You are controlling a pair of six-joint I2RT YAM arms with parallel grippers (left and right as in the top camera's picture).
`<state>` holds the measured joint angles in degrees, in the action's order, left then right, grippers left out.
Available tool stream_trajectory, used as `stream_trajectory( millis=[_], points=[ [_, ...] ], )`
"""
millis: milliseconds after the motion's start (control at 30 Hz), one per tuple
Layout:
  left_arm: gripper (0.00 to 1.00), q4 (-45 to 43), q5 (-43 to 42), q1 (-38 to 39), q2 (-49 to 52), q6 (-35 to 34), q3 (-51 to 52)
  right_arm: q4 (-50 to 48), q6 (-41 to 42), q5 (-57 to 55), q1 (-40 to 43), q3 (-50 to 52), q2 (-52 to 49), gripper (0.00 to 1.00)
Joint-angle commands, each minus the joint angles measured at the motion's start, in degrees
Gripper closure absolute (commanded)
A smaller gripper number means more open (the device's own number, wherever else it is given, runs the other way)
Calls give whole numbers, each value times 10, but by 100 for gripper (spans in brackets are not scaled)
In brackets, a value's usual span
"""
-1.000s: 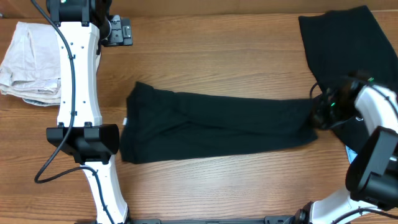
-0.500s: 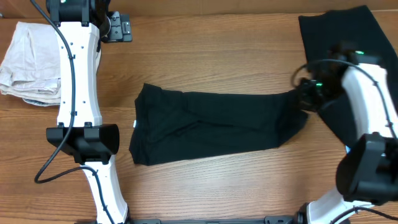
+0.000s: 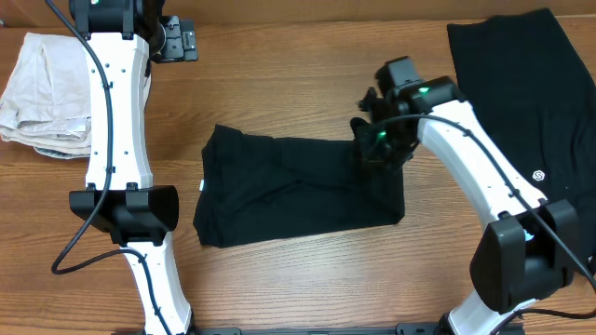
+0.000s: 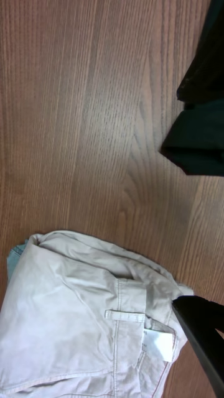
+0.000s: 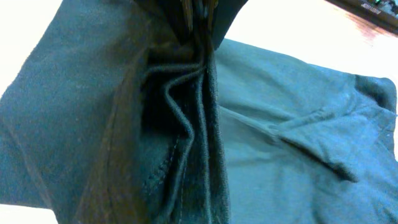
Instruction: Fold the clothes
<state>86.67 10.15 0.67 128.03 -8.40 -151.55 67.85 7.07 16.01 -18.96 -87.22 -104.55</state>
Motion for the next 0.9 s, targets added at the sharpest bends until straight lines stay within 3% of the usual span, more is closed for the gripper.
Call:
stream_trajectory(
  millis=[0, 867],
  points=[
    [0, -2, 9, 0, -8, 7, -4, -14, 31, -14, -21, -11, -10, 96],
    [0, -4, 10, 0, -8, 8, -3, -41, 50, 8, -47, 14, -23, 96]
  ],
)
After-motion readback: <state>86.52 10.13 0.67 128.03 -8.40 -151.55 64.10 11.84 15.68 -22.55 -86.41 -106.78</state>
